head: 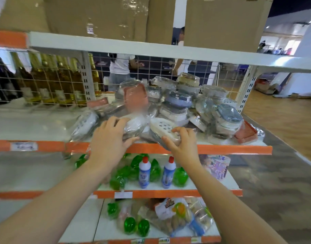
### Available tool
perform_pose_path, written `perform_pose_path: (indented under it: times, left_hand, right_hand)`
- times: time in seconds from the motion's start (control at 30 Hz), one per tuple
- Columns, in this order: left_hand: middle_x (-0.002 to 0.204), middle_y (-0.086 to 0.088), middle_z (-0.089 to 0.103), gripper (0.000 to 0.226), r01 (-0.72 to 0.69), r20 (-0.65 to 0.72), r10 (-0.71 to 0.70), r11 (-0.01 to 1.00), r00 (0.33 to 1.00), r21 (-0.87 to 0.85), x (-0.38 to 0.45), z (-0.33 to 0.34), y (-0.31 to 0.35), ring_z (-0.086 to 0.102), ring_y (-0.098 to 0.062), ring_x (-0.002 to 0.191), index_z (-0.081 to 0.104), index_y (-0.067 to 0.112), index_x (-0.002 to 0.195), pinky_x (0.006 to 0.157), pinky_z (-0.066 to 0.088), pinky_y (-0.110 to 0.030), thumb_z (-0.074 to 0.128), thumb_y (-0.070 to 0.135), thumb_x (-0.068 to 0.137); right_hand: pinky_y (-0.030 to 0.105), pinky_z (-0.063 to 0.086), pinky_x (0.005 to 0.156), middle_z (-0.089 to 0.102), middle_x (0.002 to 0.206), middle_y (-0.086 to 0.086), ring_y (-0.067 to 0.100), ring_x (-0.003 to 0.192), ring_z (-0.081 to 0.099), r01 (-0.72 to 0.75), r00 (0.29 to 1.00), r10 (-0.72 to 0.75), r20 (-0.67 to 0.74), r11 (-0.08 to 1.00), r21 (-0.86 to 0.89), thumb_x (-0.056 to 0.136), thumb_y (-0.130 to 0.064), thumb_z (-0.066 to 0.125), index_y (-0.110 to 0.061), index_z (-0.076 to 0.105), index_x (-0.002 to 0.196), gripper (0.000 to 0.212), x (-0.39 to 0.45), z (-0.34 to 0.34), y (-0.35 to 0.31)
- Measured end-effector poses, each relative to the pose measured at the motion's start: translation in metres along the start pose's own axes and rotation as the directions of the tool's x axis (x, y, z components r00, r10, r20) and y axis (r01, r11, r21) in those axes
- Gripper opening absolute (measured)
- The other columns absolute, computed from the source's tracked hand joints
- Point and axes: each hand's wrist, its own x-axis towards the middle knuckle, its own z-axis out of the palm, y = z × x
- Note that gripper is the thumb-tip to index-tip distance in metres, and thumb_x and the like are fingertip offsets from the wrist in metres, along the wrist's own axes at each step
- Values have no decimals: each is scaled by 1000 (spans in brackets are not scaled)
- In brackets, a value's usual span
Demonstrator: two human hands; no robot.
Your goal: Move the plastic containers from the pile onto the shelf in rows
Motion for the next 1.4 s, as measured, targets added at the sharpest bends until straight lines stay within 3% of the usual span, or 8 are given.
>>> perform_pose_path:
  times: [0.2, 0.33, 0.7, 0.87, 1.0, 1.13, 1.3, 1.4]
  left_hand:
    - [111, -13, 59, 61, 140, 15, -140, 990, 990, 19, -41, -42, -53, 57, -37, 96, 58, 11, 123, 71, 46, -41, 72, 46, 75]
    - [105, -15, 60, 61, 267, 9, -267, 963, 964, 36, -56, -65, -93, 57, -36, 96, 59, 6, 117, 70, 44, -40, 72, 48, 74]
    - [103, -13, 56, 56, 542, -117, -532, 836, 838, 86, -46, -103, -236, 55, -33, 96, 55, 5, 110, 62, 33, -34, 65, 51, 79]
    - [105, -14, 55, 56, 642, -103, -634, 761, 767, 92, -21, -101, -310, 56, -34, 98, 54, 6, 111, 64, 35, -35, 63, 52, 81]
    - [109, -12, 56, 53, 697, -99, -690, 713, 717, 78, -10, -98, -366, 55, -33, 102, 52, 8, 114, 66, 36, -35, 64, 50, 82]
    - [110, -14, 58, 51, 751, -123, -742, 658, 659, 56, -7, -99, -421, 56, -34, 100, 52, 9, 114, 69, 40, -37, 63, 48, 83]
    - [107, -13, 59, 48, 817, -126, -809, 575, 574, 32, -5, -109, -501, 56, -35, 101, 49, 11, 114, 74, 44, -39, 62, 47, 84]
    - [101, -10, 56, 46, 815, -135, -804, 577, 579, 53, -4, -120, -556, 55, -34, 99, 47, 9, 110, 69, 39, -37, 60, 45, 86]
  right_hand:
    - [43, 40, 100, 43, 116, 3, 27, 114, 45, 61, 992, -66, 103, 997, 54, 83, -41, 67, -18, 61, 121, 44, -30, 48, -48]
    - [44, 41, 100, 42, 115, -1, 25, 114, 45, 92, 983, -107, 152, 991, 100, 82, -46, 65, -23, 62, 121, 45, -33, 86, -79]
    - [45, 46, 96, 36, 116, -8, 27, 110, 51, 191, 921, -254, 296, 955, 226, 83, -54, 60, -26, 58, 125, 50, 7, 231, -182]
    - [44, 44, 97, 41, 122, -1, 27, 107, 53, 237, 896, -299, 328, 947, 216, 84, -53, 60, -26, 59, 124, 49, 52, 309, -220]
    - [45, 46, 94, 43, 124, -2, 24, 106, 54, 250, 872, -316, 374, 944, 215, 77, -72, 49, -31, 58, 124, 63, 81, 371, -248]
    - [42, 44, 98, 44, 120, 2, 28, 109, 52, 228, 833, -314, 455, 945, 234, 83, -54, 61, -25, 60, 124, 50, 95, 432, -278]
    - [37, 38, 102, 48, 120, 5, 24, 111, 48, 291, 779, -360, 513, 933, 214, 84, -47, 64, -20, 63, 120, 45, 100, 507, -323]
    - [39, 37, 102, 52, 119, 9, 25, 113, 48, 283, 792, -367, 487, 929, 240, 84, -44, 66, -18, 66, 117, 42, 101, 553, -357]
